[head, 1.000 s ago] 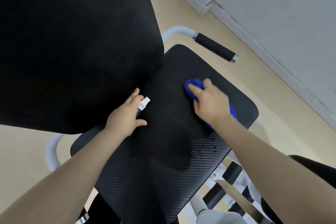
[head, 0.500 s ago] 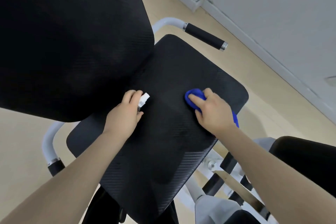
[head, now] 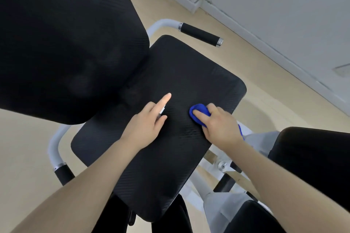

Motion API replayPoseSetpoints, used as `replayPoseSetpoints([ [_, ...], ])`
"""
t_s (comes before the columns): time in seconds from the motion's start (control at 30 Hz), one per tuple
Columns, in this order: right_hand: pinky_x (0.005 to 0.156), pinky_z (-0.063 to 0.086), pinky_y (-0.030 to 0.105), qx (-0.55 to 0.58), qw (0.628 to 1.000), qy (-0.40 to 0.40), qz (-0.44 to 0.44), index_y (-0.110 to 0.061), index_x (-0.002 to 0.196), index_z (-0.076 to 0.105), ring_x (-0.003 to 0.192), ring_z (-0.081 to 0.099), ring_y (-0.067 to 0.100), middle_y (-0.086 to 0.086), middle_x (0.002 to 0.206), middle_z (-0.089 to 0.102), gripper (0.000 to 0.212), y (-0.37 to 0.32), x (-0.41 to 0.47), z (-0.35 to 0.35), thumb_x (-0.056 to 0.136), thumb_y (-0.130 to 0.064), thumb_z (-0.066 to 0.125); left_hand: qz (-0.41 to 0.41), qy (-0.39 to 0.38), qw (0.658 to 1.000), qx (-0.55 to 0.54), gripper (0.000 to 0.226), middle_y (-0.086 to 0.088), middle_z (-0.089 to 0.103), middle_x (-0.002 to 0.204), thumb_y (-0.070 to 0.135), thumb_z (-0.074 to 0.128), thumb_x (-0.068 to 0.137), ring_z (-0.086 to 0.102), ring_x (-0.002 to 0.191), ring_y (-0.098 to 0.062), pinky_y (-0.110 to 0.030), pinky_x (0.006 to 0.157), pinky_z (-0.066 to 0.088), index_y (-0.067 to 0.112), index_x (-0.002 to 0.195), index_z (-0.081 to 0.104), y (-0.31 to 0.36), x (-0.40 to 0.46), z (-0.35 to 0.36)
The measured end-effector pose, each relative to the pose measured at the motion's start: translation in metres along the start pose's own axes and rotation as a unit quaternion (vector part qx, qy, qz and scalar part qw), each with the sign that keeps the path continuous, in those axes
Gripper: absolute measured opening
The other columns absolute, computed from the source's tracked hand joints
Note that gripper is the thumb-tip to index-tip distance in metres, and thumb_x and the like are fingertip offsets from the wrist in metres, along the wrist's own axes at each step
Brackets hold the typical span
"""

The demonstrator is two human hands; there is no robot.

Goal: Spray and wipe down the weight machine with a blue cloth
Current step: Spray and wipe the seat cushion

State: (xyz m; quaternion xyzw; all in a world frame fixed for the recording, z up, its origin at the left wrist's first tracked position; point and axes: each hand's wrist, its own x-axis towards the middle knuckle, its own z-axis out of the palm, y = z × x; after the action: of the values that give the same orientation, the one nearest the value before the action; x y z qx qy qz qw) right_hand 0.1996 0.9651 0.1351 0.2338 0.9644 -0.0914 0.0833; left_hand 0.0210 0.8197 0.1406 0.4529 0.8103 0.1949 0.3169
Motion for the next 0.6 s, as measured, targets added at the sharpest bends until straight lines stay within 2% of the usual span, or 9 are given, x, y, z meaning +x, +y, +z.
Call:
replayPoseSetpoints([
  [0.03,0.045,0.039,0.029,-0.013,1.000,-0.011,-0.007,-0.018,0.101,0.069,0.053,0.051,0.030,0.013,0.075,0.052,0.043,0.009,0.007,-0.003,0.059,-0.013,0.076,0.004,-0.003,1.000,-0.012,0.062,0.008,0.045,0.095,0.028,0.045,0.096,0.054,0.073,-0.017,-0.036,0.073,0.048,0.044,0.145,0.011,0.003,0.000,-0.002],
  [0.07,0.049,0.040,0.033,-0.023,0.999,-0.018,0.021,-0.018,0.105,0.067,0.060,0.053,0.032,0.014,0.080,0.052,0.041,0.021,0.017,-0.008,0.065,-0.013,0.072,0.007,-0.006,1.000,-0.020,0.059,0.006,0.048,0.096,0.027,0.046,0.096,0.053,0.073,-0.014,-0.034,0.074,0.048,0.043,0.145,0.017,0.005,0.001,-0.003],
  [0.17,0.062,0.033,0.035,-0.031,0.979,-0.003,0.201,-0.020,0.123,0.054,0.090,0.051,0.036,0.018,0.108,0.047,0.037,0.052,0.049,-0.020,0.087,-0.015,0.050,-0.005,0.000,1.000,-0.015,0.053,0.003,0.053,0.096,0.024,0.049,0.094,0.054,0.073,-0.016,-0.034,0.073,0.048,0.038,0.141,0.029,0.007,0.003,-0.004],
  [0.23,0.063,0.031,0.035,-0.010,0.967,-0.005,0.255,-0.020,0.124,0.052,0.095,0.048,0.035,0.017,0.115,0.044,0.035,0.048,0.054,-0.018,0.090,-0.013,0.044,0.005,0.033,0.999,0.035,0.050,0.001,0.050,0.088,0.022,0.050,0.093,0.054,0.065,-0.024,-0.038,0.063,0.050,0.035,0.139,0.033,0.012,0.003,0.000],
  [0.3,0.062,0.030,0.034,-0.009,0.970,-0.017,0.241,-0.021,0.128,0.048,0.094,0.047,0.033,0.016,0.116,0.043,0.038,0.036,0.046,-0.015,0.091,-0.014,0.042,0.068,0.085,0.991,0.083,0.046,-0.002,0.046,0.077,0.022,0.047,0.090,0.048,0.048,-0.025,-0.035,0.043,0.047,0.030,0.134,0.036,0.019,0.004,0.004],
  [0.37,0.064,0.032,0.034,-0.016,0.974,-0.044,0.220,-0.025,0.135,0.042,0.096,0.047,0.032,0.014,0.121,0.041,0.042,0.031,0.033,-0.014,0.093,-0.018,0.041,0.124,0.130,0.978,0.102,0.043,-0.003,0.044,0.071,0.022,0.042,0.086,0.040,0.039,-0.019,-0.024,0.033,0.038,0.024,0.129,0.038,0.029,0.006,0.006],
  [0.47,0.066,0.034,0.034,0.007,0.971,-0.060,0.230,-0.029,0.137,0.040,0.102,0.048,0.031,0.012,0.125,0.040,0.043,0.037,0.031,-0.020,0.095,-0.022,0.040,0.138,0.154,0.975,0.079,0.036,-0.001,0.042,0.072,0.022,0.042,0.087,0.041,0.040,-0.017,-0.027,0.033,0.041,0.023,0.123,0.037,0.043,0.010,0.002],
  [0.53,0.066,0.034,0.033,0.019,0.970,-0.062,0.236,-0.029,0.138,0.040,0.102,0.048,0.030,0.011,0.125,0.040,0.043,0.036,0.033,-0.020,0.095,-0.021,0.039,0.104,0.159,0.981,0.048,0.033,-0.004,0.045,0.074,0.017,0.049,0.090,0.047,0.044,-0.022,-0.036,0.038,0.047,0.026,0.117,0.033,0.044,0.011,-0.003],
  [0.6,0.066,0.034,0.033,0.019,0.969,-0.065,0.238,-0.029,0.139,0.038,0.103,0.047,0.030,0.011,0.126,0.039,0.043,0.035,0.032,-0.019,0.096,-0.021,0.038,0.070,0.163,0.984,0.034,0.036,-0.008,0.052,0.079,0.014,0.055,0.090,0.051,0.048,-0.026,-0.038,0.043,0.049,0.028,0.115,0.032,0.038,0.010,-0.004],
])
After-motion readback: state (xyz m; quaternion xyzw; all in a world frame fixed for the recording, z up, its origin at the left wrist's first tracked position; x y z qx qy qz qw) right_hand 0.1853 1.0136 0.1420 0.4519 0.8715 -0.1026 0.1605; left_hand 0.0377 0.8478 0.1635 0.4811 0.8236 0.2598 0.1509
